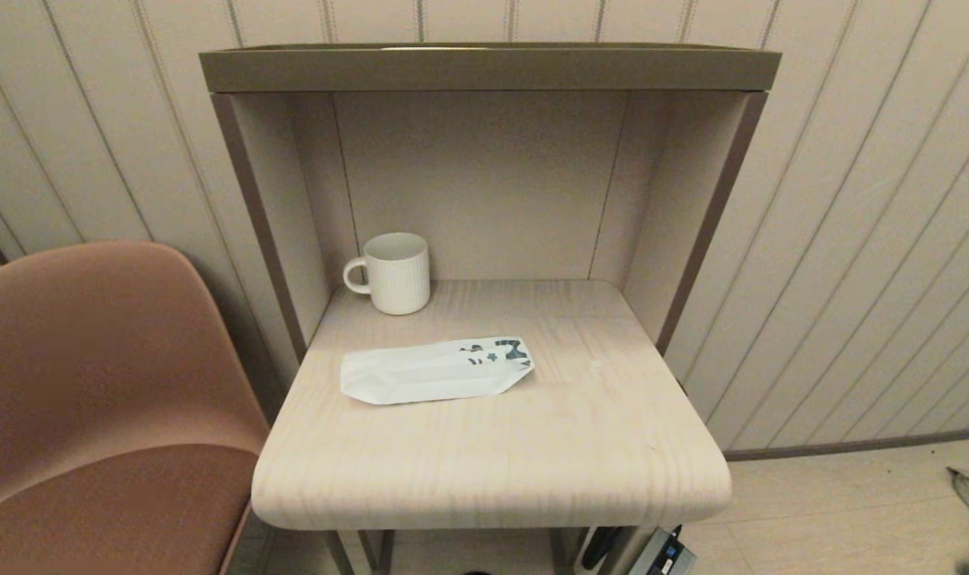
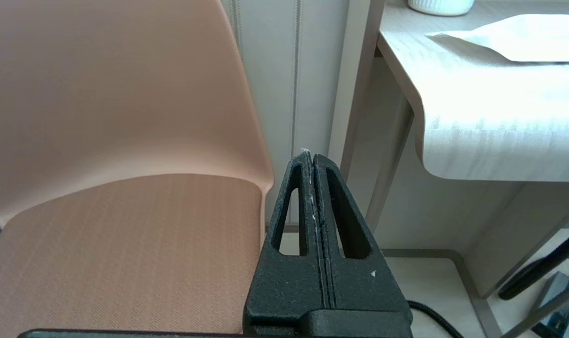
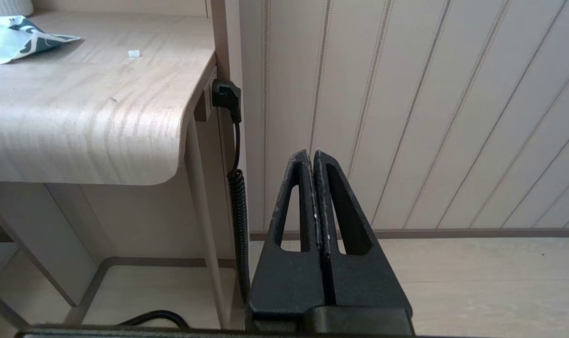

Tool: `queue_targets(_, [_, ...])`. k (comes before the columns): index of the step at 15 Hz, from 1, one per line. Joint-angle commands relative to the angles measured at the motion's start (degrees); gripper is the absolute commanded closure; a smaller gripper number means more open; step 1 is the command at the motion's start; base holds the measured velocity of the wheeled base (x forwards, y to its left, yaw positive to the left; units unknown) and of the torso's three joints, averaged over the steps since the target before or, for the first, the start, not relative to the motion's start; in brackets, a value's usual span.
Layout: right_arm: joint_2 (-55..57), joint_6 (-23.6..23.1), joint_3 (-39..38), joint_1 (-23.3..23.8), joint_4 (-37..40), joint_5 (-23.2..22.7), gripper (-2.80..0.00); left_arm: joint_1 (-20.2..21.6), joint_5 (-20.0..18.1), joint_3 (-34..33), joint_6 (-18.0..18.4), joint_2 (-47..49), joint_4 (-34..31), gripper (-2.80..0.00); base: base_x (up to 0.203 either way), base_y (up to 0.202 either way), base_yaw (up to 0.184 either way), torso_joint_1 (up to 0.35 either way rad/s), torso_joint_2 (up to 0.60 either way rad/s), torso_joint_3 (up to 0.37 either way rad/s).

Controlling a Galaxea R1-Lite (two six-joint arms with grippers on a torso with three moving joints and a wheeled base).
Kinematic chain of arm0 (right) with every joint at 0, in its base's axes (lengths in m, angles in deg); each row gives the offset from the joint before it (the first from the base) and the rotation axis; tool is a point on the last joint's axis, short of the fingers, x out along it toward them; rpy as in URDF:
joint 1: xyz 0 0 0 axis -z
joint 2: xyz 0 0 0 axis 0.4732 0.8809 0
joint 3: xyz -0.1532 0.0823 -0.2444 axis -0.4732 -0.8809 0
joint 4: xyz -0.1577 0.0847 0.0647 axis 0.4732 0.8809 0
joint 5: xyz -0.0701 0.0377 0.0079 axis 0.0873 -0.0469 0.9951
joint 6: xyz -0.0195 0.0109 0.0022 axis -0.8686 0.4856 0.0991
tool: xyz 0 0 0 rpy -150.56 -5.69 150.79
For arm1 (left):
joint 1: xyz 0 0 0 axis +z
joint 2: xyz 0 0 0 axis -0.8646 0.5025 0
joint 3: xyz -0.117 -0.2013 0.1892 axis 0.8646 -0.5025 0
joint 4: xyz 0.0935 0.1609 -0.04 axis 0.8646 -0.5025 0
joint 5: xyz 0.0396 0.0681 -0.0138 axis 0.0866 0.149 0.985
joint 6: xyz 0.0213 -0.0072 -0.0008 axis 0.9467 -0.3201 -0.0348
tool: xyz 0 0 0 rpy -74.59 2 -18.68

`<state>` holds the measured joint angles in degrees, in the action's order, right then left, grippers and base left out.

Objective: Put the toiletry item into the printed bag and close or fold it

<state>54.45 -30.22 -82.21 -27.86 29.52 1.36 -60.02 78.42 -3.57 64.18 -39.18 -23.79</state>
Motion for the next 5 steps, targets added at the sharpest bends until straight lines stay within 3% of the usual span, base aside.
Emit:
queue_targets(1, [0.2,-0.1,0.0,0.1,-0.1,-0.1,0.00,0.0,0.0,0.0,0.0,0.1,0.1,0.00,0.000,0.000,0.000,0.000,0.00,0.000])
queue_targets(5, [0.2,0.0,0.0,0.1,-0.1,-0.1,0.00,0.0,0.0,0.0,0.1,0.1,0.0,0.00,0.000,0.000,0.000,0.000,0.00,0.000])
